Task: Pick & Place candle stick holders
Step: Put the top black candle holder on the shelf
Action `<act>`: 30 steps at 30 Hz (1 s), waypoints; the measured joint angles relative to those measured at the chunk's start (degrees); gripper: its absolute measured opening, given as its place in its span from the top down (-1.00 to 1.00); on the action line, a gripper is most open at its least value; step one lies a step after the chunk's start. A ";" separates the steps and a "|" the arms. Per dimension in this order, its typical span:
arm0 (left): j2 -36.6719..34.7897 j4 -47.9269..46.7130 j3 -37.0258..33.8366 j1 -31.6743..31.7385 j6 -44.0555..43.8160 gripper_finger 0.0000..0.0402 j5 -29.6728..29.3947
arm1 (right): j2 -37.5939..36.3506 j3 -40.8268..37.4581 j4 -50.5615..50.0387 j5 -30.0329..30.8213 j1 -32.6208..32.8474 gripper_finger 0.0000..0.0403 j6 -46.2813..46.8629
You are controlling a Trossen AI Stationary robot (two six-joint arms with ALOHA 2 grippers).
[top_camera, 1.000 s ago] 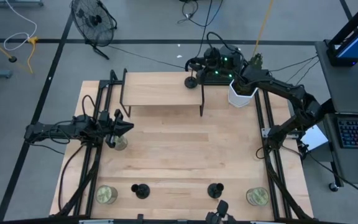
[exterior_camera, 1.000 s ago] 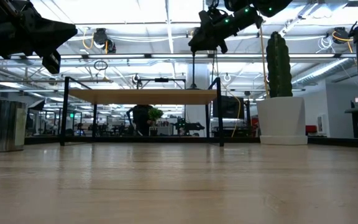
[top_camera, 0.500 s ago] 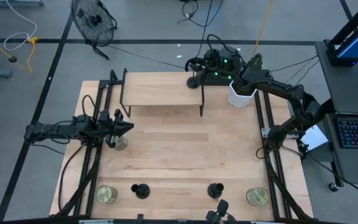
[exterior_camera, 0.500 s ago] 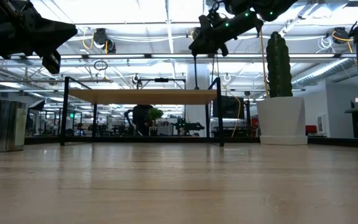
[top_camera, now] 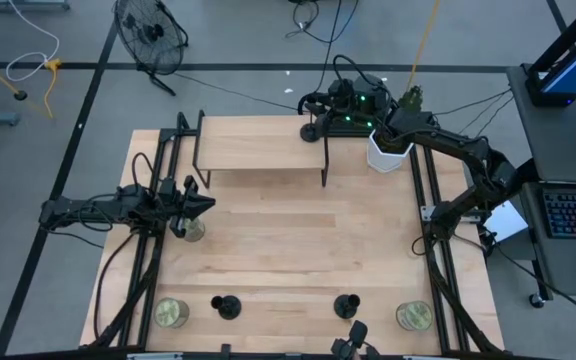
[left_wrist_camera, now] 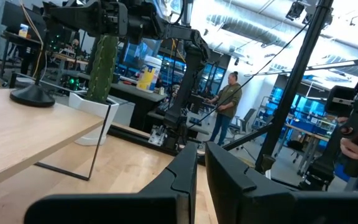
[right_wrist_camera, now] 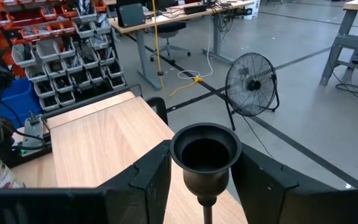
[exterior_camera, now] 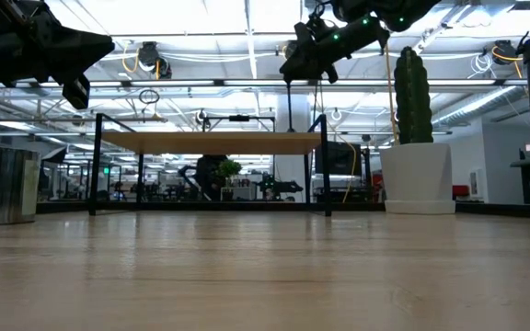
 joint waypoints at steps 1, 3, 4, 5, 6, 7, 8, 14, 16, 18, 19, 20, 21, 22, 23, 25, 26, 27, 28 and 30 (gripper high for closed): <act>0.00 0.00 0.00 -0.01 0.00 0.81 0.00 | 0.00 0.00 -0.01 -0.02 -0.02 0.23 0.01; 0.00 0.00 0.00 -0.01 -0.04 0.81 0.00 | 0.00 0.00 -0.02 -0.02 0.00 0.23 0.00; -0.02 0.00 0.00 0.00 -0.07 0.81 0.00 | 0.00 0.00 -0.02 -0.02 0.00 0.23 0.01; -0.01 0.00 0.00 0.00 -0.07 0.81 0.00 | 0.00 0.00 -0.02 -0.03 0.00 0.23 0.01; 0.00 0.00 0.00 0.00 -0.07 0.81 0.00 | 0.00 0.00 -0.02 -0.04 -0.01 0.23 0.00; 0.00 0.00 0.00 -0.01 -0.07 0.81 0.00 | 0.00 0.00 -0.02 -0.04 -0.01 0.23 0.00; -0.02 0.02 0.00 0.01 -0.09 0.81 0.00 | 0.00 0.00 -0.02 -0.04 -0.02 0.23 0.00; 0.00 0.02 0.00 0.00 -0.22 0.81 0.02 | 0.00 0.00 -0.02 -0.02 -0.02 0.15 0.08; 0.00 0.02 0.00 0.01 -0.22 0.81 0.02 | 0.00 0.00 -0.01 0.24 0.00 0.08 0.46; 0.00 0.02 0.00 0.01 -0.22 0.81 0.02 | 0.00 0.00 0.00 0.31 0.00 0.01 0.57; 0.00 0.02 0.00 -0.01 -0.22 0.81 0.02 | 0.00 0.00 0.00 0.31 0.00 -0.02 0.54; 0.00 0.02 0.00 0.01 -0.22 0.81 0.02 | 0.00 0.00 0.00 0.35 0.00 -0.05 0.44; -0.01 0.02 0.00 0.01 -0.22 0.81 0.02 | 0.00 0.00 0.00 0.73 0.00 -0.08 0.45; 0.00 0.03 0.00 0.01 -0.22 0.81 0.02 | 0.00 0.00 0.00 1.58 0.00 -0.10 0.48; 0.00 0.02 0.00 0.01 -0.22 0.81 0.02 | 0.00 0.00 0.00 2.64 0.00 -0.12 0.55; -0.02 0.04 0.00 0.01 -0.22 0.81 0.02 | 0.00 0.00 0.00 3.87 0.00 -0.16 0.63; 0.00 0.04 0.00 0.00 -0.22 0.81 0.02 | 0.00 0.00 0.00 4.44 0.00 -0.17 0.62; 0.00 0.06 0.00 0.01 -0.22 0.81 0.02 | 0.00 0.00 0.00 4.53 0.00 -0.19 0.51; 0.00 0.07 0.00 -0.01 -0.22 0.81 0.02 | 0.00 0.00 0.01 4.50 0.00 -0.20 0.24; -0.01 0.07 0.00 0.01 -0.20 0.81 0.02 | 0.00 0.00 0.02 4.49 0.00 -0.22 0.04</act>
